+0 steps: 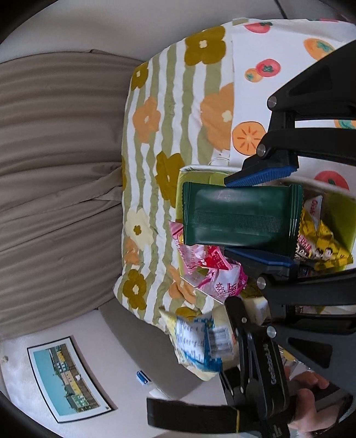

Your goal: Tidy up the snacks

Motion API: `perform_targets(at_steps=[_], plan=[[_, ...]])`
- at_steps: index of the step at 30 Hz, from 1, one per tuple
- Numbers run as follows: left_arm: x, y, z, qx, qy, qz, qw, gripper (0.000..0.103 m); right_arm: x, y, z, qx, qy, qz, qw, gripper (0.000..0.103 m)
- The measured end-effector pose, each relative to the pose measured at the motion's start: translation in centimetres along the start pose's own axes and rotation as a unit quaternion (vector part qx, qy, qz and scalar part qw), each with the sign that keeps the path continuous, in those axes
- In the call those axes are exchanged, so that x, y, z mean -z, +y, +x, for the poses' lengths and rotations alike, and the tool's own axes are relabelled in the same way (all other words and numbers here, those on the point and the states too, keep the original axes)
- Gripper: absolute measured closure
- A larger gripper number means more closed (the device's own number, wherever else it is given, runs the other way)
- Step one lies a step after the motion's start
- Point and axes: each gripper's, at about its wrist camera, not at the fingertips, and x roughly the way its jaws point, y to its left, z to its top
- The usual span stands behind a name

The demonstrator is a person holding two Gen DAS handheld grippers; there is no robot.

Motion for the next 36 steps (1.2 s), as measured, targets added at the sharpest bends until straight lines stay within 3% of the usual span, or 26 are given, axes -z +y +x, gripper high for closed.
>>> perform_targets(at_steps=[3,6,7,8,14,20,25,30,31,32,34,36], plan=[[-0.4,0.6,1.2,0.012,0.013,0.007,0.9998,0.033,0.0,0.4,0.4,0.008,0.004,0.005,1.0,0.063],[-1.0,0.9,2.5,0.019,0.025,0.008,0.9995,0.016,-0.1,0.3,1.0,0.015,0.008,0.012,1.0,0.063],[-1.1,0.8,2.6,0.012,0.023,0.012,0.9996,0.003,-0.1,0.2,1.1,0.016,0.009,0.014,1.0,0.063],[-1.1,0.7,2.7,0.008,0.017,0.016,0.9997,0.0,-0.1,0.3,1.3,0.017,0.011,0.016,1.0,0.063],[-0.5,1.5,1.9,0.014,0.02,-0.003,0.9997,0.0,-0.1,-0.2,1.9,0.011,0.016,0.016,1.0,0.063],[1.1,2.2,0.3,-0.008,0.013,-0.01,0.9998,0.0,-0.4,0.1,2.3,0.002,0.027,0.007,1.0,0.063],[1.9,4.2,0.6,0.001,0.018,-0.042,0.999,0.0,-1.1,0.6,5.0,-0.012,0.049,0.0,0.999,0.063],[2.1,5.3,0.3,-0.006,0.013,-0.041,0.999,0.0,-1.6,1.2,7.5,-0.01,0.072,0.008,0.997,0.061],[2.2,5.3,0.3,-0.007,0.012,-0.04,0.9991,0.0,-1.5,1.2,7.7,-0.011,0.075,0.013,0.997,0.051],[2.4,5.4,0.1,-0.008,0.009,-0.038,0.9992,0.0,-1.4,1.3,7.8,-0.014,0.077,0.018,0.997,0.028],[2.7,5.6,-0.1,-0.013,0.004,-0.034,0.9993,0.0,-0.9,1.1,7.3,-0.01,0.07,0.03,0.997,0.0],[3.3,5.6,-0.2,-0.018,-0.002,-0.028,0.9995,0.0,-0.3,1.1,6.6,0.005,0.054,0.037,0.998,0.0]])
